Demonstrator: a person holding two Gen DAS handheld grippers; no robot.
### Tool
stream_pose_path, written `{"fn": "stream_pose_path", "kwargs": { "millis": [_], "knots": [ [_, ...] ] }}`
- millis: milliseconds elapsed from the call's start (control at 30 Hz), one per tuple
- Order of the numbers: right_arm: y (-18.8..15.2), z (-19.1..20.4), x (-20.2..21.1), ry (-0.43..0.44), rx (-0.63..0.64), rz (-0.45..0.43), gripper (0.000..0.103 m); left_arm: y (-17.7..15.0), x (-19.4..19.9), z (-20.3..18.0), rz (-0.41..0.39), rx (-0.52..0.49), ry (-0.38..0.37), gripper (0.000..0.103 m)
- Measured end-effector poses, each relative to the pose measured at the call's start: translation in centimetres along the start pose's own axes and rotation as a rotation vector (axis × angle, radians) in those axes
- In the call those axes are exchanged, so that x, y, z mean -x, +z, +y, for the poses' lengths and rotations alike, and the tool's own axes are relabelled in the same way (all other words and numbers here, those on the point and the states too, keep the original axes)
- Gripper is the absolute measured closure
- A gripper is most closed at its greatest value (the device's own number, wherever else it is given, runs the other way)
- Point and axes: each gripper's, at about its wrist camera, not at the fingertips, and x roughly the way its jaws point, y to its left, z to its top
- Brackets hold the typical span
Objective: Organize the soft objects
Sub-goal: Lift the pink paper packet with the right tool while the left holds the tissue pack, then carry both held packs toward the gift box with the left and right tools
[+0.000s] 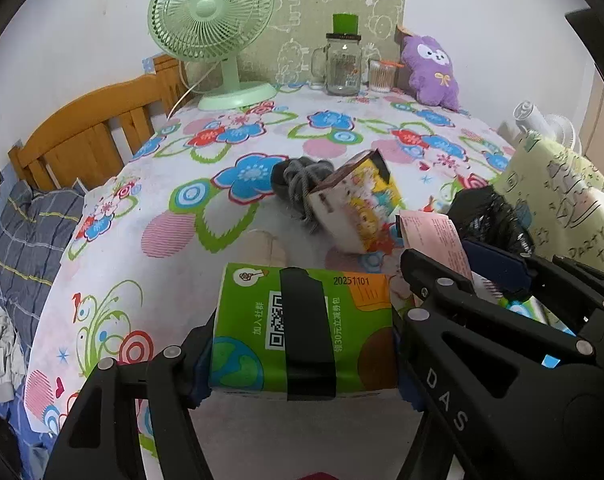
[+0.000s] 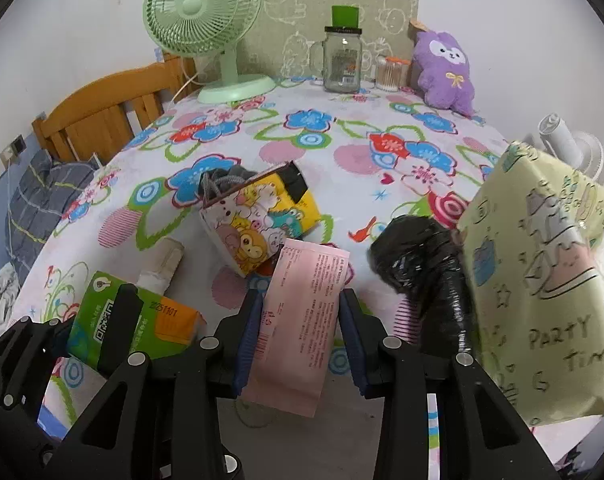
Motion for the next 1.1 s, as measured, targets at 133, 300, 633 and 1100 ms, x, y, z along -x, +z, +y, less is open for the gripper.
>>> {"fn": "stream_pose_path", "kwargs": {
  "millis": [133,300,633,1100],
  "knots": [
    [0.2,-0.5,1.0,-0.003,-0.003,-0.018,0.061,0.3,0.8,-0.5,-0.018,-0.002,-0.005,0.03],
    [0.6,-1.0,2.2,-0.005,-0.003,-0.039,0.061,0.9,1.9,-1.1,-0.039,-0.001,-0.01,0.03],
    [1.9,-1.8,4.9,-0.008,-0.002,-0.083,0.061,2.3,4.2,-2.1,-0.083,-0.005,-0.019,0.03],
    [3.5,-3.2,9.1,0.0,0.004,-0.167,0.061,4.2,7.5,-3.5,-0.162,-0.026,-0.037,0.03]
  ]
}}
